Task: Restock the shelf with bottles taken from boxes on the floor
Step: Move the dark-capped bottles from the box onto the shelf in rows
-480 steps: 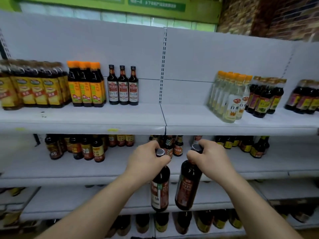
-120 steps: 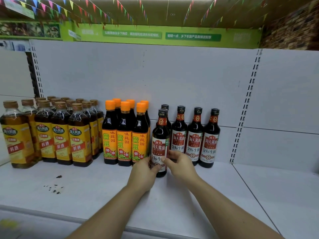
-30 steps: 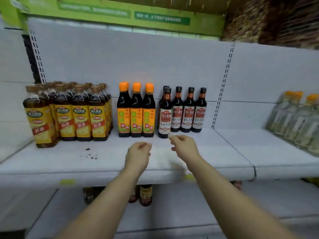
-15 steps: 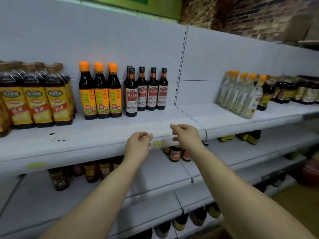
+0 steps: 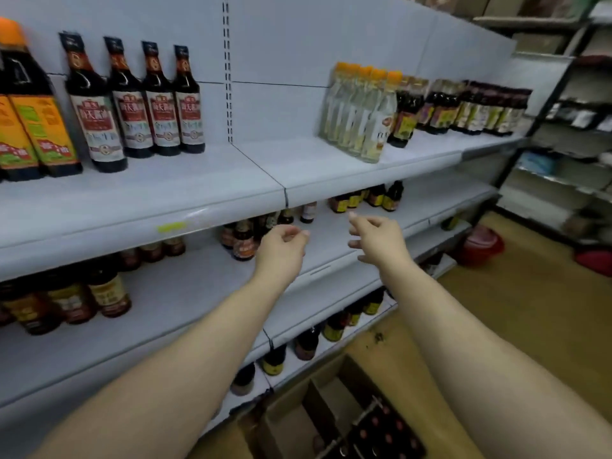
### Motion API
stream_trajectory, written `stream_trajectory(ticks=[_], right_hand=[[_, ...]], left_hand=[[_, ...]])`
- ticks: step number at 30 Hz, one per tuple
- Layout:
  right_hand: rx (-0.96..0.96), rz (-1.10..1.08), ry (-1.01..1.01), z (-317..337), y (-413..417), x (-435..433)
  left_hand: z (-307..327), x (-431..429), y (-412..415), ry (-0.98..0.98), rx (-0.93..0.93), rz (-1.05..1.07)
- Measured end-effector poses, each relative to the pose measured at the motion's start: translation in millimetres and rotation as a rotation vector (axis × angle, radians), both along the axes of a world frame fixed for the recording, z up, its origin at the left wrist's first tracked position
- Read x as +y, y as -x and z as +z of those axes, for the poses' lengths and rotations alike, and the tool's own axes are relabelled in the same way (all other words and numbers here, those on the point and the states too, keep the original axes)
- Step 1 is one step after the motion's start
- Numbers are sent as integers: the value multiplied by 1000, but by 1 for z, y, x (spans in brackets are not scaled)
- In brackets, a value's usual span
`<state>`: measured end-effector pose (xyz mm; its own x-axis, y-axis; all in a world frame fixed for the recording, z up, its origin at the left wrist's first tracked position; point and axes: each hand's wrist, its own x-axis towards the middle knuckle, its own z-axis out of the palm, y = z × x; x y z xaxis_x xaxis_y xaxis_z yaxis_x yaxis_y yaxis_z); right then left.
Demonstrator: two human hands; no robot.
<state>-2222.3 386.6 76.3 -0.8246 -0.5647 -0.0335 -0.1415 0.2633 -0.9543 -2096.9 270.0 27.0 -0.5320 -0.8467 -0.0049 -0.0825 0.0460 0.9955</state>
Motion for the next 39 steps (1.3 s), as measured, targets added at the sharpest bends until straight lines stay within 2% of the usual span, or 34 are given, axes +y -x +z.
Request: stream_trajectory(ticks=[10, 18, 26, 39], right_hand=[[-61, -52, -18, -46, 135, 86], [-135, -58, -118, -124, 180, 121], [-263, -97, -268, -238, 174, 131], [-387, -139, -569, -438, 96, 161]], left_hand=[[-50, 83, 134, -60, -84, -45], [-130, 119, 174, -142, -213, -20], [-240, 118, 158, -236, -356, -42], [-416, 130, 91, -356, -549, -96]])
